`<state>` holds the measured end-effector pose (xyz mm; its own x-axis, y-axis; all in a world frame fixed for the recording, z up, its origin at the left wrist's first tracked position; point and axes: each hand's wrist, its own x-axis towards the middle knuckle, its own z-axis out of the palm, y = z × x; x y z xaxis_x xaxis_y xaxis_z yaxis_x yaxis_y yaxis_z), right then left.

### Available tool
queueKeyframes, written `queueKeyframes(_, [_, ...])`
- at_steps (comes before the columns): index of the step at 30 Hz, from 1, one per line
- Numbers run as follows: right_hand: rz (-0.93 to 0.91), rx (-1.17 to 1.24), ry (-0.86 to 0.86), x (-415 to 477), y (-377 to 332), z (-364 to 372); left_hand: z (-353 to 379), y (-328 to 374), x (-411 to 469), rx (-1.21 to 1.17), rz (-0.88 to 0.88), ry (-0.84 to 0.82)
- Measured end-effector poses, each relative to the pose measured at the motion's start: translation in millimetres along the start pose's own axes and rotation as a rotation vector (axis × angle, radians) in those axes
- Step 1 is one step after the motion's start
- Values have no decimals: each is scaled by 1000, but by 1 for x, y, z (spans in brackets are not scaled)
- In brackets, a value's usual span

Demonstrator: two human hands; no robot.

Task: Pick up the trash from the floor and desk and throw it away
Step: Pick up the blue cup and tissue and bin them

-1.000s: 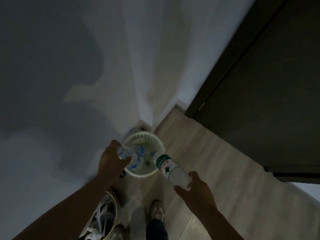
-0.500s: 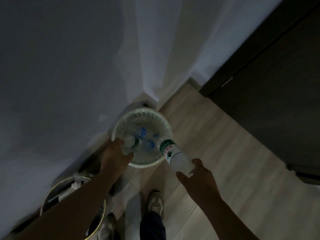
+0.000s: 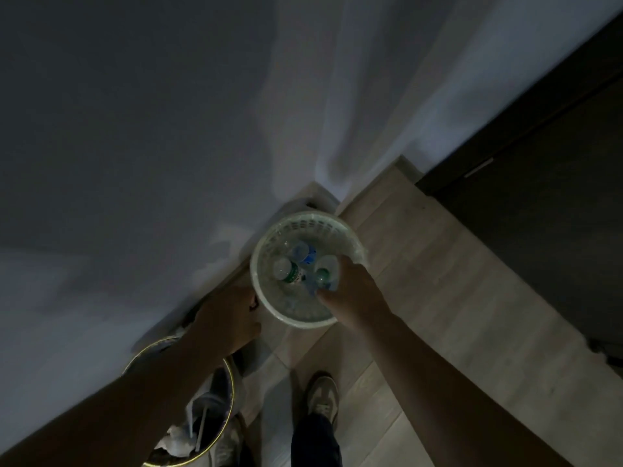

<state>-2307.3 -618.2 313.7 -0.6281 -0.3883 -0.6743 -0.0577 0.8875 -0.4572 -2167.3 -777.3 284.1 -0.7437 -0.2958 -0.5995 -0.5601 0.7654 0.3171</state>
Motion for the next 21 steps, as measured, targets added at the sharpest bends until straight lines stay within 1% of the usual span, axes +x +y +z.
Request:
queueKeyframes(2, [-59,-25,22,-8,-9,4,-6,-4,-6,-2,7,13])
queueKeyframes(5, [-100,-126,39,-24,-14,9,-17,-7,-18,-9,33,35])
queueKeyframes(10, [-120,-258,64,-60,-19,4,-49,-4,-45,107,30,-45])
queueKeyframes(15, [-178,-398,84,-116,-47,-19,-98,6,-97,194,57,-70])
queueKeyframes(17, [-215,-454,91,-144,-68,-35,-125,11,-126,247,104,-33])
queueKeyframes(21, [-315,-520,142,-206,-124,-79,-196,24,-190,283,175,105])
